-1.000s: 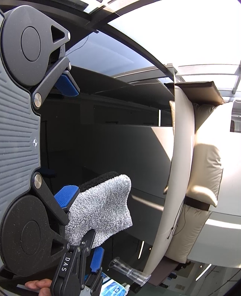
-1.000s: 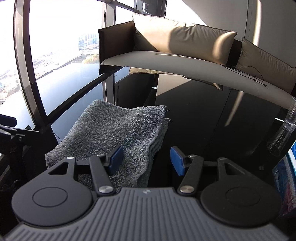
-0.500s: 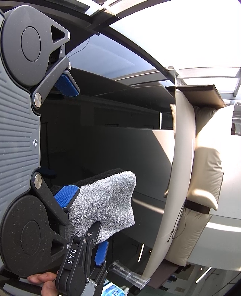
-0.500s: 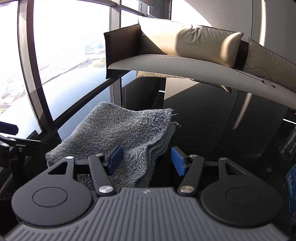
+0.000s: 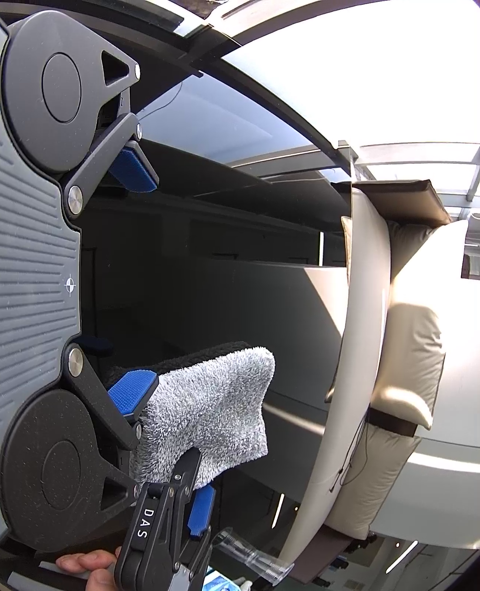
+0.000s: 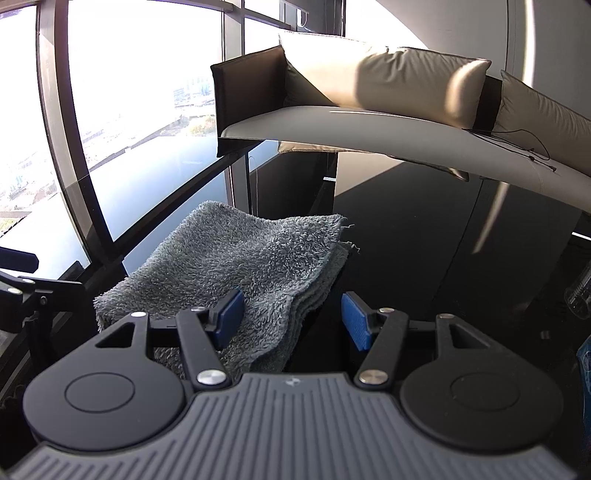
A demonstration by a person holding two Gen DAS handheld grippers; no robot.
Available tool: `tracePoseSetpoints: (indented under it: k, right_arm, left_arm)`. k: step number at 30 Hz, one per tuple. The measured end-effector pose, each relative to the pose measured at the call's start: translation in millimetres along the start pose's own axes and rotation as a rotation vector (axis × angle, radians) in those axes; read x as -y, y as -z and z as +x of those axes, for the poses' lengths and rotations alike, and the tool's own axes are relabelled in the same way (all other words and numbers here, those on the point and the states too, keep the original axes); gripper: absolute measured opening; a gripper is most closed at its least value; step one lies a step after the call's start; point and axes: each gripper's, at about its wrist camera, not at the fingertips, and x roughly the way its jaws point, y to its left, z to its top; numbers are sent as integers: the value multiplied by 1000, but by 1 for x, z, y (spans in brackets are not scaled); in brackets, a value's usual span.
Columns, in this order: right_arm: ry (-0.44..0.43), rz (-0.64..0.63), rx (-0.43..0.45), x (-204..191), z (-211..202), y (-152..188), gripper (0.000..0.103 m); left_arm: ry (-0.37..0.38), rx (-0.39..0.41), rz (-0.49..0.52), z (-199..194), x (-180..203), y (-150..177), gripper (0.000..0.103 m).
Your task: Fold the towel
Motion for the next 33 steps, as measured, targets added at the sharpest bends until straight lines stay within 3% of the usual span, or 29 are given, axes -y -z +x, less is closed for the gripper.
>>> tracePoseSetpoints:
  k: [8, 33]
  right_arm:
    - [66, 20, 1, 8, -9, 5, 61]
    - [15, 50, 8, 2, 13, -1, 61]
  left_arm:
    - [8, 1, -1, 0, -4, -1, 102]
    - [-1, -6, 6, 5, 3, 2, 102]
